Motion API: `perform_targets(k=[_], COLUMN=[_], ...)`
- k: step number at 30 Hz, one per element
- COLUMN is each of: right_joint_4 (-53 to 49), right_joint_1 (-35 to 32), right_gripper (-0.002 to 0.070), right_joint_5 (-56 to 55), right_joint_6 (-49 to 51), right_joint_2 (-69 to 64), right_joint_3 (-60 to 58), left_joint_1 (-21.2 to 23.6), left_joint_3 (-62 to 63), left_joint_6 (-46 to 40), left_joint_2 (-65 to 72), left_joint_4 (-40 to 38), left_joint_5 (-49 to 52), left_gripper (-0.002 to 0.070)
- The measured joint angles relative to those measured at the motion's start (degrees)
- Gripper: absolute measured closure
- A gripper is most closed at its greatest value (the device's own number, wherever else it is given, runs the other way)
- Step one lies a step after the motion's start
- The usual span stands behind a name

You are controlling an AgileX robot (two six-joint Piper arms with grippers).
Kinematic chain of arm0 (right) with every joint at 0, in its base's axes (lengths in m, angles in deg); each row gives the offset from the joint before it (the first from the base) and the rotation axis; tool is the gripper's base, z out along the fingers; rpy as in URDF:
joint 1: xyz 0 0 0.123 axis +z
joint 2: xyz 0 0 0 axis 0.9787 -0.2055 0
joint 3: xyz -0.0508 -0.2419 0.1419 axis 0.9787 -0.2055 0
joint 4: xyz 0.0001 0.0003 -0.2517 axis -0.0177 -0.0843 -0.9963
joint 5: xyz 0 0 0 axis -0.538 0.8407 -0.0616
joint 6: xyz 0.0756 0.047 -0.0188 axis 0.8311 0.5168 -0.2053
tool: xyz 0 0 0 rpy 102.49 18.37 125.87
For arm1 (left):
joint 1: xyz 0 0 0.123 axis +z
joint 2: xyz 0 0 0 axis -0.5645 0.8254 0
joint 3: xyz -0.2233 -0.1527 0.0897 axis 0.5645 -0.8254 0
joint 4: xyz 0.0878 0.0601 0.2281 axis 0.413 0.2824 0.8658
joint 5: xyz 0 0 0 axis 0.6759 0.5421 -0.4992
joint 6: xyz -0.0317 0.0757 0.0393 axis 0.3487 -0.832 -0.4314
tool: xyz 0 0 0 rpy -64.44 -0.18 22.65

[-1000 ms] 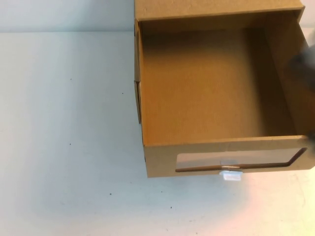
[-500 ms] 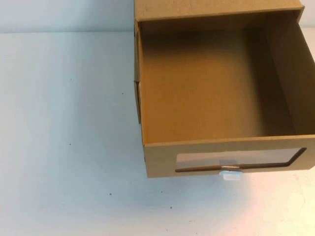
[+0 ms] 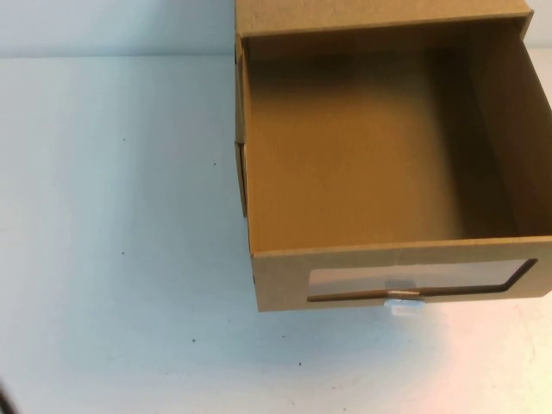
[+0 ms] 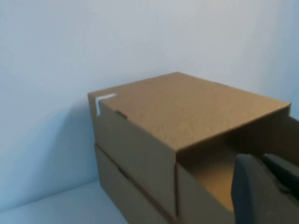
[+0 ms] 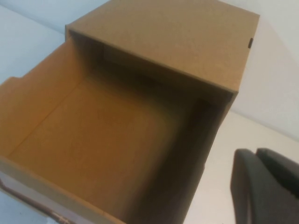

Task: Open the shoe box
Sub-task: 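Pull the top drawer of the cardboard box fully open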

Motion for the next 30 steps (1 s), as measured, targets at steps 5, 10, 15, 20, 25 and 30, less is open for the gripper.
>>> perform_targets(k=[5,10,15,20,25,30], right_joint_4=[0.8,3.0,4.3,4.6,5.2,6.0], right_joint_1=[0.0,0.0,0.0,0.0,0.0,0.0], right_gripper=[0.0689,0.0689,0.0689,0.0689,0.0690,0.0689], right_joint_5=[0.0,0.0,0.0,0.0,0.0,0.0], right_joint_6=[0.8,1.0,1.1,1.2,2.1,2.4], right_joint_2=[0.3,0.3,0.3,0.3,0.3,0.3], right_joint_3=[0.0,-0.4,-0.9,-0.9,-0.9,-0.9], left_joint_1=[0.0,0.0,0.0,0.0,0.0,0.0], left_joint_3=[-16.8,-28.8,-39.3,-47.5,-53.0,-55.8], left_joint_6=[-0.1,-0.3,-0.3,-0.3,-0.3,-0.3], left_joint_2=[-10.9,-17.1,-18.1,-18.1,-18.1,-18.1], left_joint_4=[-1.0,-1.4,-1.6,-1.8,-2.2,-2.3], left_joint_5=[-7.4,-13.3,-20.8,-28.4,-32.0,-32.1], left_gripper=[0.0679,0.0679,0.0679,0.0679,0.0679,0.0679])
